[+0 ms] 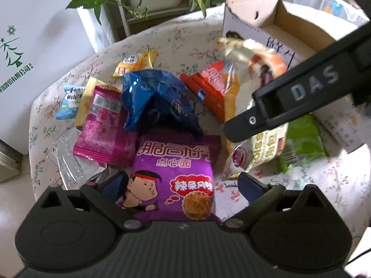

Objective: Organize snacks
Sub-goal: 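Grasp the croissant bag with the right gripper while the left gripper grasps the purple bag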

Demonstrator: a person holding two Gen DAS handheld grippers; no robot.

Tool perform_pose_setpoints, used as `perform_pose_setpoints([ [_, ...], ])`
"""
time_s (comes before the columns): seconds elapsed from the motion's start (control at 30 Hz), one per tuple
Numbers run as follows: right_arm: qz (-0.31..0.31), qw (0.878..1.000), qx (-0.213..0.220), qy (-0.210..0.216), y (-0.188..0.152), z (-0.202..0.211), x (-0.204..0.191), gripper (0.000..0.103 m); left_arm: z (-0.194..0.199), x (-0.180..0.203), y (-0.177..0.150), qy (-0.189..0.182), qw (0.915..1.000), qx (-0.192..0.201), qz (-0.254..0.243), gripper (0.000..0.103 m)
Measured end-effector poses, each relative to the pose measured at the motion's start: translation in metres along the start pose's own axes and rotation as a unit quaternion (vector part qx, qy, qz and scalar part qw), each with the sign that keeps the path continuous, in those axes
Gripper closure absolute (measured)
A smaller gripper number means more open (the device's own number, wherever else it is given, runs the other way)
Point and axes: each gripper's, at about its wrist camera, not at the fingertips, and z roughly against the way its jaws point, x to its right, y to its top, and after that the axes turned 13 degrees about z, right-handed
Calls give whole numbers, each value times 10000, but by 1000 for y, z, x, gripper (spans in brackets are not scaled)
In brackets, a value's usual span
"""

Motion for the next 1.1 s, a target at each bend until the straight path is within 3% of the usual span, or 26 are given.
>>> perform_pose_setpoints([
  [0.1,-6,10000,-11,31,0,-2,-2,39,-12,-3,-1,211,9997,-145,43,0],
  [0.23,-88,9999,-57,-27,0,-6,-1,33,-18,-15,3,-19,9984,-320,467,0],
  [0.63,-192,9997,-118,-30,0,-13,1,30,-18,-12,8,31,9984,-409,396,0],
  [0.8,-158,9998,-97,-48,0,-13,1,31,-7,3,10,470,9988,21,-112,2],
  [0.9,-123,9999,-92,-51,1,-13,0,34,-7,10,6,554,9979,63,-322,8],
  [0.97,-112,9999,-109,-28,0,-13,0,36,-8,11,4,422,9986,15,-312,12],
  [1.03,-58,9999,-106,-33,0,-13,0,38,-4,11,4,261,9993,0,-254,30],
  [1.1,-34,10000,-86,-28,-1,-11,-1,40,0,10,3,201,9996,19,-215,36],
])
